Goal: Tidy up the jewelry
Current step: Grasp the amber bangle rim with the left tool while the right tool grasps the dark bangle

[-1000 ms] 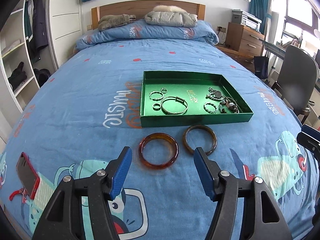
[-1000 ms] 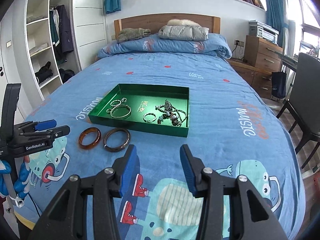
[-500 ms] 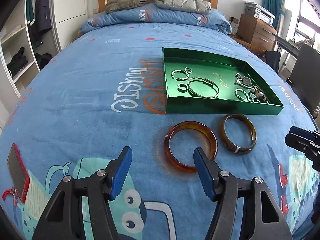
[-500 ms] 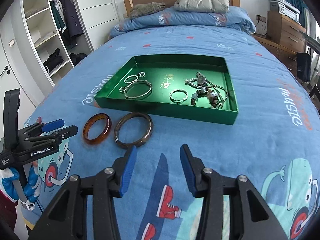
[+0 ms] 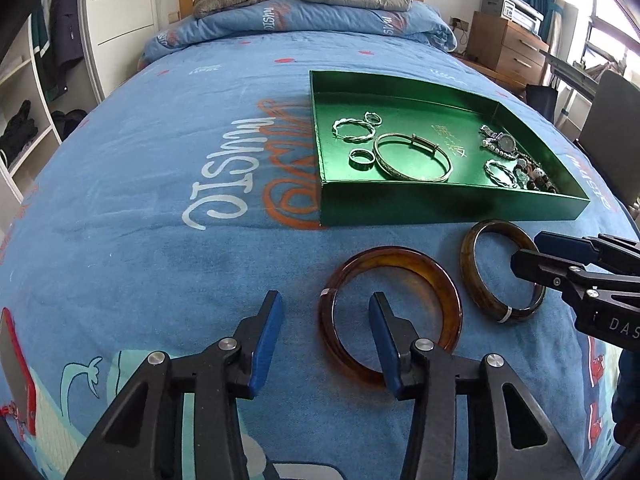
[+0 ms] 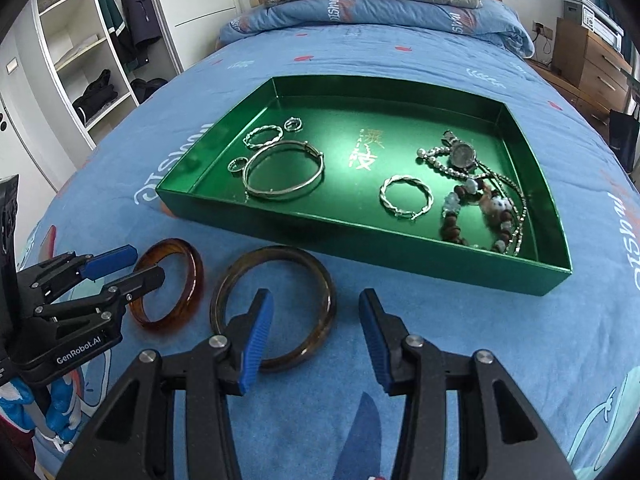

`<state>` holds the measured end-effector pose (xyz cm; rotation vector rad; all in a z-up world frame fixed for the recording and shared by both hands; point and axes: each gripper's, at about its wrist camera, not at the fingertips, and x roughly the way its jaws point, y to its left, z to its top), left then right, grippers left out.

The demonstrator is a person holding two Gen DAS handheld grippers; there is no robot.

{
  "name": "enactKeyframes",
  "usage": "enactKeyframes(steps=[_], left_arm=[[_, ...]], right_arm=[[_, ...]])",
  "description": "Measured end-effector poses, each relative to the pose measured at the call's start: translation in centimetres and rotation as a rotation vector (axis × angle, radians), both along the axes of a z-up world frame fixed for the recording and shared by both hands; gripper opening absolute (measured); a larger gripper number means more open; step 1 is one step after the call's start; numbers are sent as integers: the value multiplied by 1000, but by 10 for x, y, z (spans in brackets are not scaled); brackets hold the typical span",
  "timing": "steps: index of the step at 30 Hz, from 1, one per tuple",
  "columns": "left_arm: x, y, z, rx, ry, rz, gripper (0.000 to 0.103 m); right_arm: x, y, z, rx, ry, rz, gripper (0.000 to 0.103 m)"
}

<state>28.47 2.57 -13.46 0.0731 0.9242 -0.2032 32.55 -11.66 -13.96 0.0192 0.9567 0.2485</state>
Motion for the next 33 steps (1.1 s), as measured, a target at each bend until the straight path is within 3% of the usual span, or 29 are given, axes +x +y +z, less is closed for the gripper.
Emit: enactKeyframes(steps=[13, 33], left_arm=[[-3, -4, -7, 16, -42, -8, 45], [-6, 2, -10, -33, -75, -11, 44]], right_arm=[[-4, 6, -13, -57, -40, 9, 43], [-13, 7, -16, -74, -78, 14, 41]])
